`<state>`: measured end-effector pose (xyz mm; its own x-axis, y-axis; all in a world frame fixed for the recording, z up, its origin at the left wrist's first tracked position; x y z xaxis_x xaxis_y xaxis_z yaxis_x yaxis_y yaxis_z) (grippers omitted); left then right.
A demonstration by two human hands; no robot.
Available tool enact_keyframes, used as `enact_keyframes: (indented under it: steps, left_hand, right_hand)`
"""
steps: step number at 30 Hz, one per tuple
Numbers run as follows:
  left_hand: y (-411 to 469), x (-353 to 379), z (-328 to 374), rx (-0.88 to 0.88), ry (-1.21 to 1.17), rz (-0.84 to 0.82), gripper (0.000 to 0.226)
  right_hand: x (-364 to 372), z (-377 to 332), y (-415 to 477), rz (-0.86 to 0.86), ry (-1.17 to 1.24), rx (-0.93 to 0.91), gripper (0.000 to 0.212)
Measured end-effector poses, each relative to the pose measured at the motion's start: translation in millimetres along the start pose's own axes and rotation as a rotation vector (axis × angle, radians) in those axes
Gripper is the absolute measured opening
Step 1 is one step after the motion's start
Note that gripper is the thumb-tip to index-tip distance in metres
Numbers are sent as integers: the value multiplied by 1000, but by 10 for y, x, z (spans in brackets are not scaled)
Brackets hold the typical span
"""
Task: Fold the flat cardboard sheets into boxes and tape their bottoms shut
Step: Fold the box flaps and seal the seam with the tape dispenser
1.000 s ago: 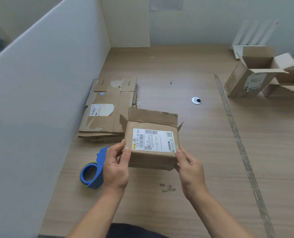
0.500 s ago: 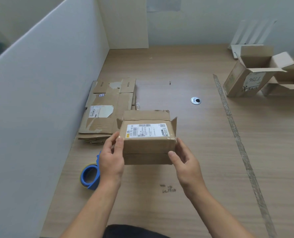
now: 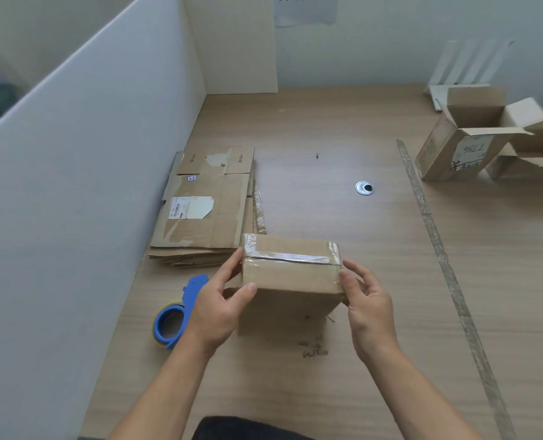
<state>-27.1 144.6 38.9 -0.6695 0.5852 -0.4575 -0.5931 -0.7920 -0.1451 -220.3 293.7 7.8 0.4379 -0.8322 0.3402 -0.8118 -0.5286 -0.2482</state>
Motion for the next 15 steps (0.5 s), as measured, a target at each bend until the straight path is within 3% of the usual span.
enact_keyframes:
  steps: [3,6,11,15]
  left_hand:
    - [19,27,-36,-45,34,63,51]
    - [-13,50,-18,-85,27,139,56]
    - [-106,131,31,-130,123,302,59]
    - [-155,260,97,-74,178,277,49]
  right_hand:
    - [29,-24,-31,-93,-26,32,26]
    - [39,-49,-72,-152,-122,50,36]
    - [74,-57,-147,-41,-339,-109,42]
    - [144,-77,-175,14,-425,-160,41]
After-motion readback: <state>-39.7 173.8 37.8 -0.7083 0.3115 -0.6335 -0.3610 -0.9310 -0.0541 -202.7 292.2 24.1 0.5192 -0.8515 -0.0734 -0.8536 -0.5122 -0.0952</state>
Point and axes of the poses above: each hand's wrist, its own y-axis towards the middle knuckle, its own x-axis out of the palm, z = x × y, the point moved 3 cm from there along y, towards the middle knuckle, and after that the axes turned 14 degrees about y, right-handed, at the moved point
